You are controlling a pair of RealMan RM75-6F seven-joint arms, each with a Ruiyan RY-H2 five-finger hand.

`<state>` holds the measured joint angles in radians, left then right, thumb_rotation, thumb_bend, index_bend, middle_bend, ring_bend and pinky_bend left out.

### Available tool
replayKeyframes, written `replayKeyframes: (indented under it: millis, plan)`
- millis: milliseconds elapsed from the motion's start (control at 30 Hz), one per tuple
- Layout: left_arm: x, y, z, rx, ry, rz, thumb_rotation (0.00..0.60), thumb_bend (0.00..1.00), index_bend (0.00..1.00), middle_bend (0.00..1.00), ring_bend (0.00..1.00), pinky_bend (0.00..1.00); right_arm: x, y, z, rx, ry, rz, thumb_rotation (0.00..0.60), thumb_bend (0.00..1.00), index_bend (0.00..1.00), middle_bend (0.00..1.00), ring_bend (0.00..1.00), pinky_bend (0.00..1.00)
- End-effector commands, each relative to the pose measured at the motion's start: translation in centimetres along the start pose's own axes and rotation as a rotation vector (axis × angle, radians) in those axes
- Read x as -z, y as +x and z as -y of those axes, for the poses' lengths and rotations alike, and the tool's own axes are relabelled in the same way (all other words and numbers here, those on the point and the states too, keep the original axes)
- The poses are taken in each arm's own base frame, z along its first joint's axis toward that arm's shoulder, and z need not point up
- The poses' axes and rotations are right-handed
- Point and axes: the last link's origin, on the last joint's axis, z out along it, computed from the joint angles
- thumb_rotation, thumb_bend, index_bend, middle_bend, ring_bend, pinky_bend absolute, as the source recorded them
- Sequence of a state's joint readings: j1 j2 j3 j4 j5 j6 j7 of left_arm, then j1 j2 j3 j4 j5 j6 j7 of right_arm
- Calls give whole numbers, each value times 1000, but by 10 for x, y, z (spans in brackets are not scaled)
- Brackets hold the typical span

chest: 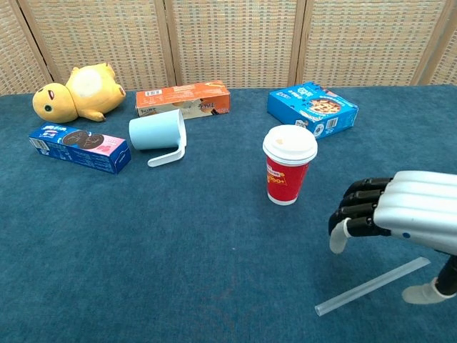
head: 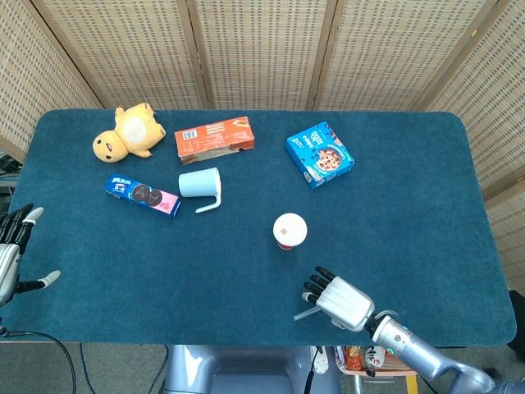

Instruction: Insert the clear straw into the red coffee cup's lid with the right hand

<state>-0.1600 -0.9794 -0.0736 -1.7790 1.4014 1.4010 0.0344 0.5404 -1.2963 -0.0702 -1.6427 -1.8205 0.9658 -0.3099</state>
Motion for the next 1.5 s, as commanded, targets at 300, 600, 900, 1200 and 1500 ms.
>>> replayKeyframes:
  millis: [300,600,900,1200,1500]
  plan:
    - [-1,0,1,2,2,5,600,97,0,0,0,0,-22,-12,7,-4,-21,47,600,224,388,248,227,208]
    - [-1,-2,0,-2,0,12,600,97,0,0,0,0,-31,-18,11,-36,-35,66,600,301,414,212,169,207]
    - [-2,-3,1,0,2,17,600,97,0,0,0,0,-35,-24,15,-62,-37,77,600,338,468,206,156,199]
    - [-2,-3,1,1,0,20,600,97,0,0,0,0,-36,-30,18,-79,-27,60,600,339,502,207,156,199]
    - [-2,-3,1,3,-1,24,600,97,0,0,0,0,-31,-37,14,-82,-29,64,600,343,529,217,156,199]
